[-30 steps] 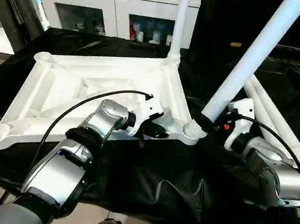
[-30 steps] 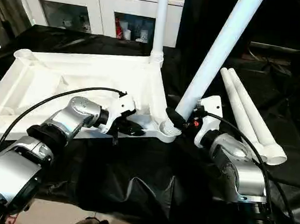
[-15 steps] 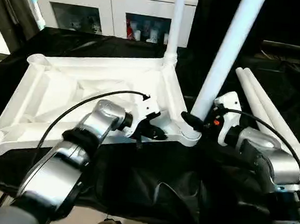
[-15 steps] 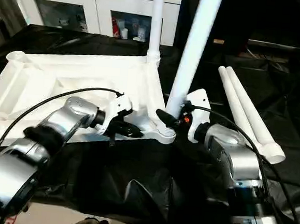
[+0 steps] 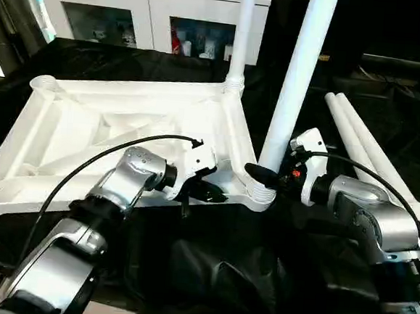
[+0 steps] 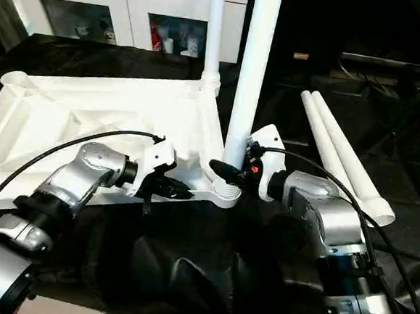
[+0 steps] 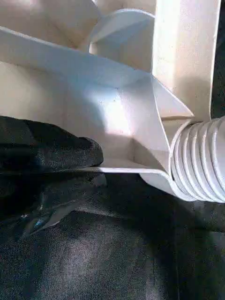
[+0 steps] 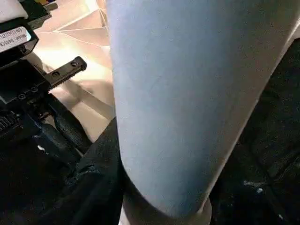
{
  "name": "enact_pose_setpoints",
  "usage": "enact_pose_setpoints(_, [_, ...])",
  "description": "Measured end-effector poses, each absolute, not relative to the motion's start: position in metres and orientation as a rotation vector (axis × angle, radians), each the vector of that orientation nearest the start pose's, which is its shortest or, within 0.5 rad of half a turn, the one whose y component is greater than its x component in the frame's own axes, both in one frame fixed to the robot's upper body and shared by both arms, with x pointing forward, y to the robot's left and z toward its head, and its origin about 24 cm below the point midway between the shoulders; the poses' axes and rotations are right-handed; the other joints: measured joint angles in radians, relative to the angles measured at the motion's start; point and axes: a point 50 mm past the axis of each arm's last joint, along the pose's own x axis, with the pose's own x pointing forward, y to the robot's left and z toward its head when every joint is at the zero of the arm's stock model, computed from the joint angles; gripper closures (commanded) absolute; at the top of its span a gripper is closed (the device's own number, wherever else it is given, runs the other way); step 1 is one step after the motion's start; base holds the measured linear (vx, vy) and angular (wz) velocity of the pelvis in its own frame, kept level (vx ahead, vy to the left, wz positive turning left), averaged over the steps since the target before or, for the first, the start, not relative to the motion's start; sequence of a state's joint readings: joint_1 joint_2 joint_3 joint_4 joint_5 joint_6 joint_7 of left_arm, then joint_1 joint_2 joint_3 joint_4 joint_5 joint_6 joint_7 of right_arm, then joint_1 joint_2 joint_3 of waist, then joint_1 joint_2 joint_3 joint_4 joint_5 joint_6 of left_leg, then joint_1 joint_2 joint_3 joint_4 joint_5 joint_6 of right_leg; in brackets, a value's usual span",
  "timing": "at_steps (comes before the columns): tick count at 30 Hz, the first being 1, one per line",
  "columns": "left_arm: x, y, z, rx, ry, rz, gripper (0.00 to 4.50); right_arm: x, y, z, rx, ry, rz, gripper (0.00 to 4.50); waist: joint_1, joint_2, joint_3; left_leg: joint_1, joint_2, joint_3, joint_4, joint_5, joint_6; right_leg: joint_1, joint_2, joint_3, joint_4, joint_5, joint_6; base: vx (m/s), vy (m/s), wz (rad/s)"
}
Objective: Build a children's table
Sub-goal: Insert table leg to table base
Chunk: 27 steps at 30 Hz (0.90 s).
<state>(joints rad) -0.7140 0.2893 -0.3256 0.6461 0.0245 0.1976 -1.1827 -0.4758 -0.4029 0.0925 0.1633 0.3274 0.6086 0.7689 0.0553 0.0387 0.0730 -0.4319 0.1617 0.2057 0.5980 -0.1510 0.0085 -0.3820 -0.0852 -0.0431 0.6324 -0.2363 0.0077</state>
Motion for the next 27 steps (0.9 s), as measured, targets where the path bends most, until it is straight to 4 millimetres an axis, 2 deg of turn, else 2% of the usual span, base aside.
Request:
enact_pose_setpoints(4, [0.33,0.102,0.068,0.395,0.475,-1.35,4.5,0.316,-0.154,0.09,0.053,0.371,0.865,2.59,-0.002,0.0,0.0,0.0,0.0,0.0,-0.001,0.0,0.0,0.0,0.0,0.0,-0.001,0.0,0.0,0.0,0.0,0.0])
enact_pose_setpoints(10, [0.329,0.101,0.068,0.389,0.481,-1.343,4.5,0.312,-0.162,0.077,0.25,0.317,0.797,2.59,0.003,0.0,-0.001,0.0,0.0,0.0,-0.001,0.0,0.0,0.0,0.0,0.0,-0.001,0.0,0.0,0.0,0.0,0.0])
enact_pose_setpoints(20, [0.328,0.097,0.066,0.388,0.481,-1.329,4.5,0.298,-0.17,0.057,0.38,0.227,0.708,2.59,0.005,0.002,-0.002,0.003,0.0,0.0,-0.001,0.0,0.0,0.003,0.0,0.0,-0.001,0.0,0.0,0.0,0.0,0.0])
enact_pose_setpoints(27, [0.328,0.096,0.064,0.385,0.486,-1.327,4.5,0.29,-0.171,0.052,0.383,0.186,0.675,2.59,0.007,0.002,-0.003,0.009,0.0,0.0,-0.002,0.0,-0.001,0.009,0.0,0.0,-0.003,0.0,0.0,0.0,0.0,0.0])
